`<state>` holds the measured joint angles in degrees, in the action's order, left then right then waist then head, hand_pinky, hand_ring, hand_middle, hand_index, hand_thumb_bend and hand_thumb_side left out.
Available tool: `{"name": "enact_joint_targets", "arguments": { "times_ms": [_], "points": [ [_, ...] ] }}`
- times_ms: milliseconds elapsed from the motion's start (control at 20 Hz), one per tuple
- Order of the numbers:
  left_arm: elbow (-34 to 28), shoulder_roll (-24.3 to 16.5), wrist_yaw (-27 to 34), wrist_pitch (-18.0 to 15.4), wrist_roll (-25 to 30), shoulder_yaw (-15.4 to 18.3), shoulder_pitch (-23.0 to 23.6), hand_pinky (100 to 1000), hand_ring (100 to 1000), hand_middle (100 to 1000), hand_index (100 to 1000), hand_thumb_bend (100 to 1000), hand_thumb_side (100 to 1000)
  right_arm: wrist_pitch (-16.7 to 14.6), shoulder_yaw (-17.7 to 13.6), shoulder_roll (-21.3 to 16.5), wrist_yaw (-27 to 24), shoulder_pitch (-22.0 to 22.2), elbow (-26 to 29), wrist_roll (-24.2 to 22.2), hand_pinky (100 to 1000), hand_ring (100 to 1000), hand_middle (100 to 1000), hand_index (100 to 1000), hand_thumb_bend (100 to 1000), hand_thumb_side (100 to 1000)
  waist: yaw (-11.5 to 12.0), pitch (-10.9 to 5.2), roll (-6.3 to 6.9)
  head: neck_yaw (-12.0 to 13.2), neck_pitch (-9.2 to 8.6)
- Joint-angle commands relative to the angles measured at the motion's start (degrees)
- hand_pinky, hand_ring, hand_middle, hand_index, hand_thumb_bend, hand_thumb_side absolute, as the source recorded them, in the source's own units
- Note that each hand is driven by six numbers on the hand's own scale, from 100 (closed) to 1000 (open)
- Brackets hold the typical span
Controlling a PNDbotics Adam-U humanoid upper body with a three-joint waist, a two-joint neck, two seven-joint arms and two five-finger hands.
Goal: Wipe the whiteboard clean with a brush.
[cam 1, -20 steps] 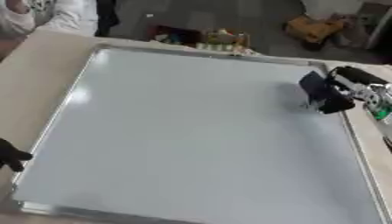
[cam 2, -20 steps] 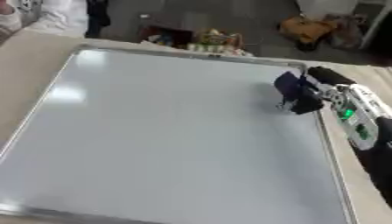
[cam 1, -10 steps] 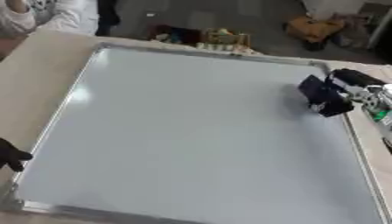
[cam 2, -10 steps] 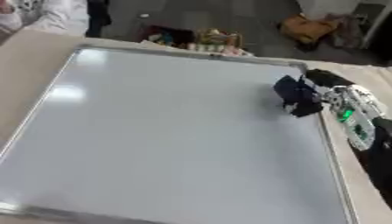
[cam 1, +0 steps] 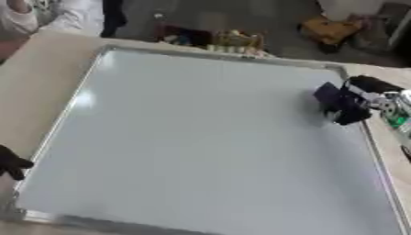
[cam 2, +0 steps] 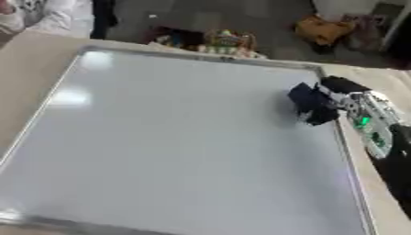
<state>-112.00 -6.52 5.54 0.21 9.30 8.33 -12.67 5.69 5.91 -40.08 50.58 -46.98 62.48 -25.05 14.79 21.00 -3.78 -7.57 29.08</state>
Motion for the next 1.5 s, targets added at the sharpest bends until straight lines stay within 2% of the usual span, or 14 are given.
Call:
{"name": "enact_joint_targets", "arguments": {
  "times_ms": [50,450,900,1200,1500],
  "points": [
    [-0.5,-0.4,-0.2,-0.2,0.3,-0.2,-0.4,572,358,429,471,100,921,-0.1,0.1,-1.7,1.3,-1.6,0.0,0.6,606,593,211,354,100,361,0.0,-0.95,0.16,-0.3,-0.41],
    [-0.4,-0.5,-0.4,-0.2,0.5,-0.2,-0.4,573,358,430,471,100,921,-1.7,0.7,-1.6,5.1,-3.8,-3.3,-0.2,591,578,207,329,100,325,0.5,-0.77,-0.13,-1.3,-1.13],
    [-0.7,-0.5,-0.6,-0.1,0.7,-0.2,-0.5,574,357,430,472,100,923,-3.1,0.5,-1.6,7.0,-4.3,-4.9,-1.8,577,558,189,285,100,322,0.7,-0.27,-0.52,-1.4,-0.76],
    [-0.7,-0.6,-0.6,-0.3,0.7,-0.2,-0.5,574,357,431,472,100,922,-3.9,0.4,-1.5,3.6,-3.4,-3.7,-4.6,541,523,164,283,100,290,0.5,-0.12,-0.27,-1.4,-0.47],
    [-0.5,-0.5,-0.6,-0.4,0.8,-0.2,-0.4,575,357,431,472,100,922,-2.7,0.1,-1.2,-2.0,-2.7,-3.2,-9.3,518,507,152,282,100,252,0.3,-0.29,0.10,-1.6,-0.28]
  ]
}}
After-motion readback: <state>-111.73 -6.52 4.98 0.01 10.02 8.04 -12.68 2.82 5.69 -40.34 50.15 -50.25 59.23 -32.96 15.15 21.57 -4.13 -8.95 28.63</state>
